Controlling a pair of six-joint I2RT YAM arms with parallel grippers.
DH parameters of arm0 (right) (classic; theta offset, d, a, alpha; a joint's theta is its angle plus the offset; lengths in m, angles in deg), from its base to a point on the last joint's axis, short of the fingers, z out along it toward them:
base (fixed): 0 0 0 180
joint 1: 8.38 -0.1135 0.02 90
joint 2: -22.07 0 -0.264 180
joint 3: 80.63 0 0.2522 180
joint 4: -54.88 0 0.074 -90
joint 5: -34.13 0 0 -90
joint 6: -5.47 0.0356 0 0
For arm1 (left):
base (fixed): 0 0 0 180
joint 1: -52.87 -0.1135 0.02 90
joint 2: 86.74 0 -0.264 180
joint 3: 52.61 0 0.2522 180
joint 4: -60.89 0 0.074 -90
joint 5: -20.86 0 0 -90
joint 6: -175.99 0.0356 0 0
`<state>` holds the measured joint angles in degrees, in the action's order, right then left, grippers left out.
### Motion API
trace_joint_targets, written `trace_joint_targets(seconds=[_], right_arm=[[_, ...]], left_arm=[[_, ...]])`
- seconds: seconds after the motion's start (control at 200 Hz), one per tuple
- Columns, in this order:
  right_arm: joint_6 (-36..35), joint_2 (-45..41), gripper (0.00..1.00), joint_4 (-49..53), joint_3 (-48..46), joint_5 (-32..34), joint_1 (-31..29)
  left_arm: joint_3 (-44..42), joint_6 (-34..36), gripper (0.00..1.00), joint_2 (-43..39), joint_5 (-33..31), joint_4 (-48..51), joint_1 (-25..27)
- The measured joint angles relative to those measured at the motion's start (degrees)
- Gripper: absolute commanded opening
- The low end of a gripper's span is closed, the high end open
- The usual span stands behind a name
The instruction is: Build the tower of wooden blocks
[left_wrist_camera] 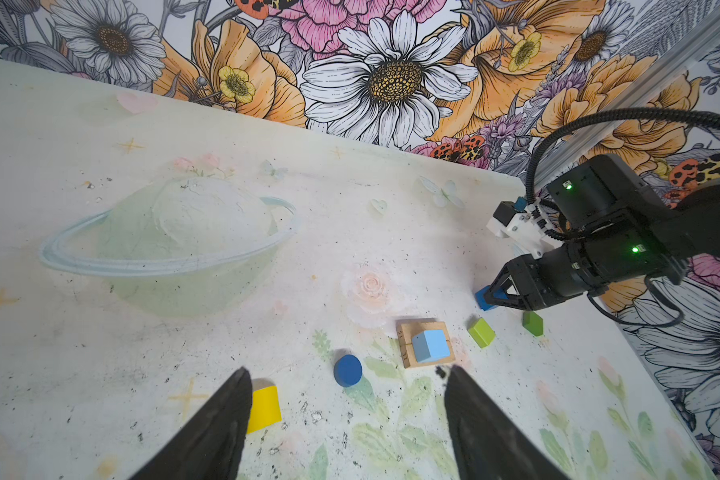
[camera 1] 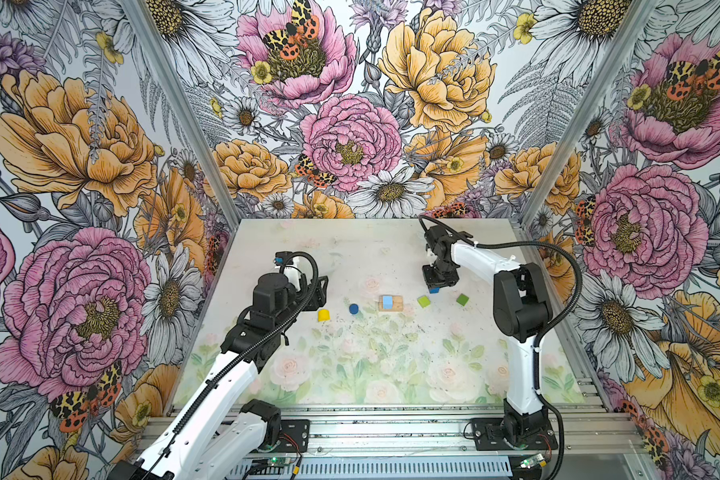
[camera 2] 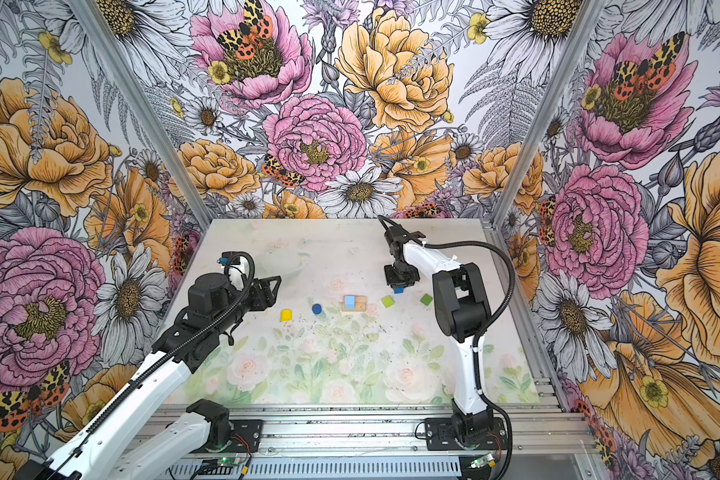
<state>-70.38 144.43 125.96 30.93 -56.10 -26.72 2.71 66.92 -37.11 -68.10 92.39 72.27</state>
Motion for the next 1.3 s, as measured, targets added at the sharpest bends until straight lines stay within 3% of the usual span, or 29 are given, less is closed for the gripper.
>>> trace_joint_targets(seconds=[0.666, 1.301], right_arm=[[10.58, -7.13, 0.0, 3.85, -0.02, 0.61, -12.85], [15.82, -3.65, 0.0, 3.26, 0.33, 0.42, -16.26]], left_arm=[[-0.02, 0.02, 0.74, -1.01, 0.0, -0.04, 1.36], [-0.02, 0.0, 0.74, -1.68, -0.02, -0.02, 1.88]])
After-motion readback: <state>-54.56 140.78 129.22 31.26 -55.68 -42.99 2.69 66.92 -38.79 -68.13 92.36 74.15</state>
